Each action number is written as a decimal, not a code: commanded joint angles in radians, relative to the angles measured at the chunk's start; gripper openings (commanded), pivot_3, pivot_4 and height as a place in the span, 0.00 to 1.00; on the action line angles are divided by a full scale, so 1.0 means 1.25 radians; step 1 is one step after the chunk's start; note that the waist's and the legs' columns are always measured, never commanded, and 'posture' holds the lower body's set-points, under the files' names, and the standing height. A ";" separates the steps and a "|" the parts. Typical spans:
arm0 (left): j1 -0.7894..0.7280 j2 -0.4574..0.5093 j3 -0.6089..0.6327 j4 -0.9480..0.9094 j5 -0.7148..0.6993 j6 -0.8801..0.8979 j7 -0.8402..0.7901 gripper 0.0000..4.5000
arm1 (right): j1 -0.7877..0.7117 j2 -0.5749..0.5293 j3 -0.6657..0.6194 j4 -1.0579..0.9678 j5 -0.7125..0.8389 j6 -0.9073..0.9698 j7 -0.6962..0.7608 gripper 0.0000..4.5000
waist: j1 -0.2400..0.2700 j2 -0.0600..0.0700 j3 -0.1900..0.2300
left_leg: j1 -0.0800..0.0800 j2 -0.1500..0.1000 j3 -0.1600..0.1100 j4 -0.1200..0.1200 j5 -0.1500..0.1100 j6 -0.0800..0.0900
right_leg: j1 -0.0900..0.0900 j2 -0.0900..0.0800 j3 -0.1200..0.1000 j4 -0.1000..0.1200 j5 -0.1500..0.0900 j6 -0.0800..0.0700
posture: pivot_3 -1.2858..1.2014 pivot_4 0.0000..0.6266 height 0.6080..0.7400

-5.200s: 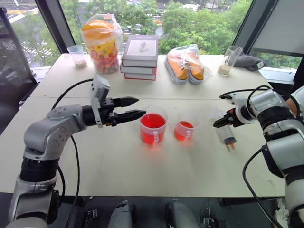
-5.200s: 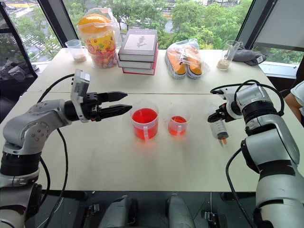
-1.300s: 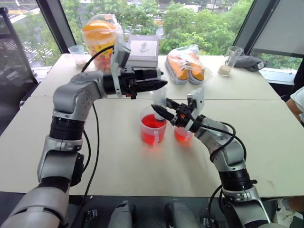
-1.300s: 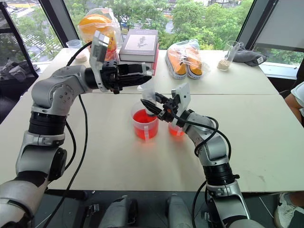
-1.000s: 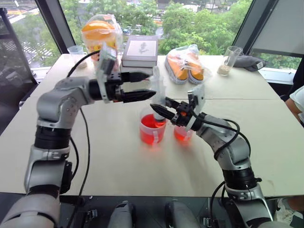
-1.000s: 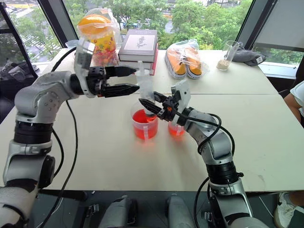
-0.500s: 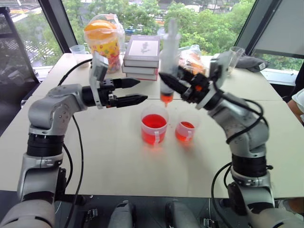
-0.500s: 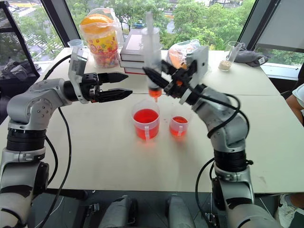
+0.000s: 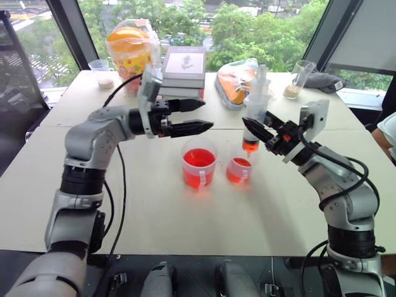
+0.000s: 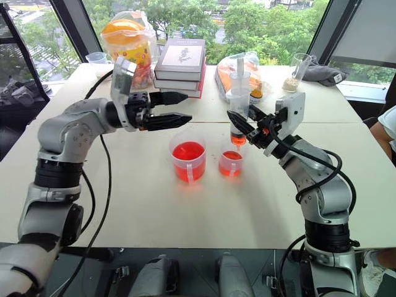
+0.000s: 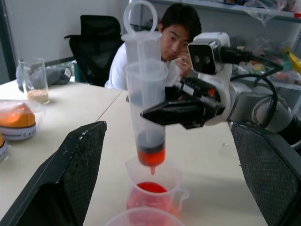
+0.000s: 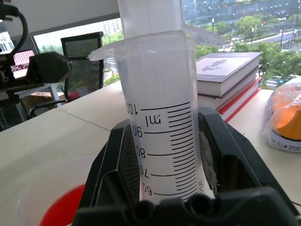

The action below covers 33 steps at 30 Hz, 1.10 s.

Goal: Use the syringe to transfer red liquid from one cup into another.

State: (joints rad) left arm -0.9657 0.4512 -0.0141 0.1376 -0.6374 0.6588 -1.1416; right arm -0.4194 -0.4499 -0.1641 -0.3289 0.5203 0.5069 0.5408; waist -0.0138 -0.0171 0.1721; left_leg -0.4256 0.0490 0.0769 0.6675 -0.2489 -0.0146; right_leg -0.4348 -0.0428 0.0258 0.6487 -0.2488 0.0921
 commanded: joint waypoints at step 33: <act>-0.215 -0.247 -0.068 0.335 0.158 -0.200 -0.113 0.01 | 0.013 -0.002 0.036 -0.076 -0.007 -0.014 -0.022 0.31 | 0.000 0.000 0.000 | 0.000 0.000 0.000 -0.001 0.000 0.000 | 0.000 0.000 0.000 -0.001 0.000 0.000 | 0.52 0.24 1.00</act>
State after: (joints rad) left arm -1.2199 0.1664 -0.0620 0.5703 -0.4512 0.4063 -1.2584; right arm -0.3650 -0.4536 -0.0979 -0.3581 0.4932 0.5019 0.5172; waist -0.0133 -0.0172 0.1721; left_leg -0.4263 0.0486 0.0767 0.6668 -0.2493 -0.0139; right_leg -0.4348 -0.0428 0.0257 0.6470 -0.2490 0.0923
